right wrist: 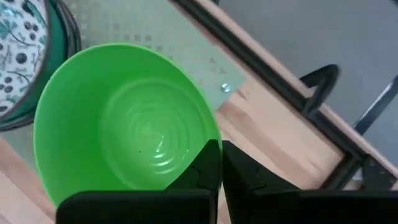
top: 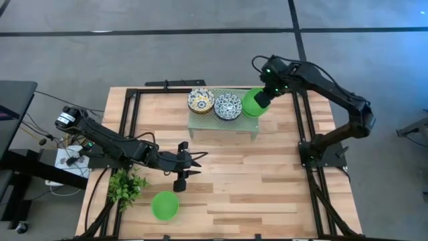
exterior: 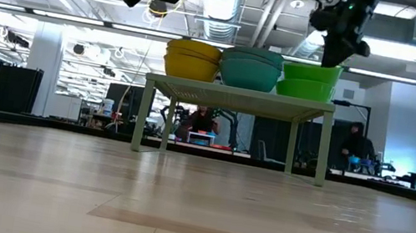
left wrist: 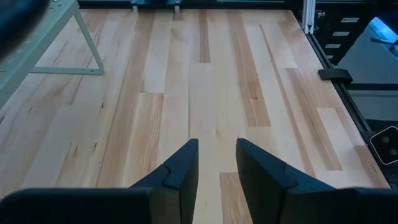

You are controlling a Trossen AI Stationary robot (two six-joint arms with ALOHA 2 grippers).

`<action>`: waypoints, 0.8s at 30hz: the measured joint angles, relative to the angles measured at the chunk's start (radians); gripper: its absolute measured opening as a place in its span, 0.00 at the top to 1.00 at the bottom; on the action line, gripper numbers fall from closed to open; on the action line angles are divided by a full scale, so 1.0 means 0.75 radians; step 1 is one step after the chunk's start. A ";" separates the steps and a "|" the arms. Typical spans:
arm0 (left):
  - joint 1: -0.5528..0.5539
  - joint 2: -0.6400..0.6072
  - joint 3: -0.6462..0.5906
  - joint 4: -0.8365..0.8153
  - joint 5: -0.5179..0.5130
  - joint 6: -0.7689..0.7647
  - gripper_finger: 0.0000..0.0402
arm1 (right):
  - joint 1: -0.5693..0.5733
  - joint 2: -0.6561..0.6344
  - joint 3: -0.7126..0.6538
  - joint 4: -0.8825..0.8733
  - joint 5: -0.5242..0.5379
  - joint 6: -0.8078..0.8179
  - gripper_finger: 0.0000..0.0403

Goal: Pick & Place Mini bowls
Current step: Stack the right green bowl on the green bowl on the shelf

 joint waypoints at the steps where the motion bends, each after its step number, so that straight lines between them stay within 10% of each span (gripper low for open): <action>1: 0.000 0.000 0.000 0.000 0.000 0.000 0.73 | -0.006 0.013 0.000 0.000 -0.017 0.000 0.99; 24: 0.000 0.000 0.000 0.002 0.000 -0.001 0.73 | -0.028 0.040 0.000 0.015 -0.089 -0.153 0.80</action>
